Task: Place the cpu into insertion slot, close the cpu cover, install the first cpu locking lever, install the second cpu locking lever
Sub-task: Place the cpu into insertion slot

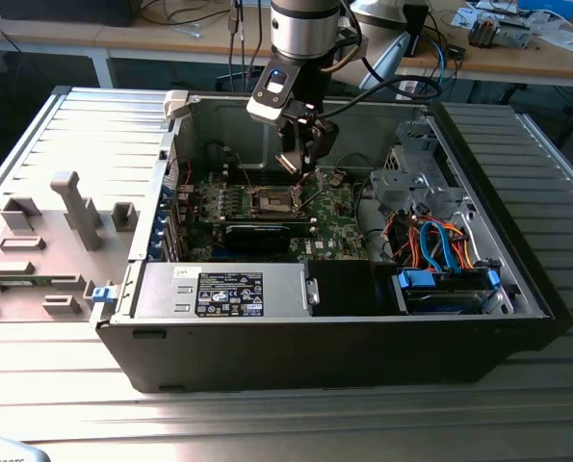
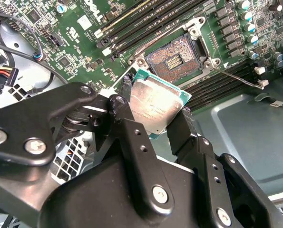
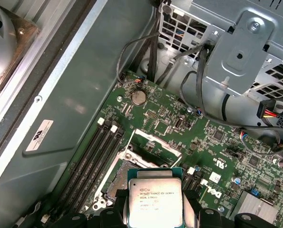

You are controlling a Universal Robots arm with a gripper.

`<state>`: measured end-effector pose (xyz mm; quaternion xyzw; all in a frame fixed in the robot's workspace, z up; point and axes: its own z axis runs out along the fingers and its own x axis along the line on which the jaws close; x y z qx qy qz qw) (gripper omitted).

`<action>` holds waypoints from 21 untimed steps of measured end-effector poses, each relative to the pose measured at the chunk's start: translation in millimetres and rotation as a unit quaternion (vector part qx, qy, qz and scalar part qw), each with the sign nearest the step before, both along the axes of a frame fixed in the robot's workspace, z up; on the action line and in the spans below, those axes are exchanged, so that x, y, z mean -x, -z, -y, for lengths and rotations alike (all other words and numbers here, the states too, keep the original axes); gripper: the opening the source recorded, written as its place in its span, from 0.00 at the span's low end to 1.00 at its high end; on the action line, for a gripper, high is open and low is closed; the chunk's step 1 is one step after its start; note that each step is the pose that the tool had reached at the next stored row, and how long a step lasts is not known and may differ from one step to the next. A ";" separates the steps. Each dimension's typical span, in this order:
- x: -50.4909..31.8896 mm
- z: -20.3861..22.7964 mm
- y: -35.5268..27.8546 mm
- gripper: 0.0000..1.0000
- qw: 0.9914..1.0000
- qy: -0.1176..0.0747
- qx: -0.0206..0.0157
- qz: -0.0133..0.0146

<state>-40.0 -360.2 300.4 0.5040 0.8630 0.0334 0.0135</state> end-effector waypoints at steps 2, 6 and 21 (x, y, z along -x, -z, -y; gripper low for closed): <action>0.0 0.0 0.0 0.55 1.000 0.000 0.000 0.000; 0.0 0.0 0.1 0.55 1.000 0.002 0.000 0.000; 0.0 0.0 0.4 0.55 1.000 0.006 0.000 0.000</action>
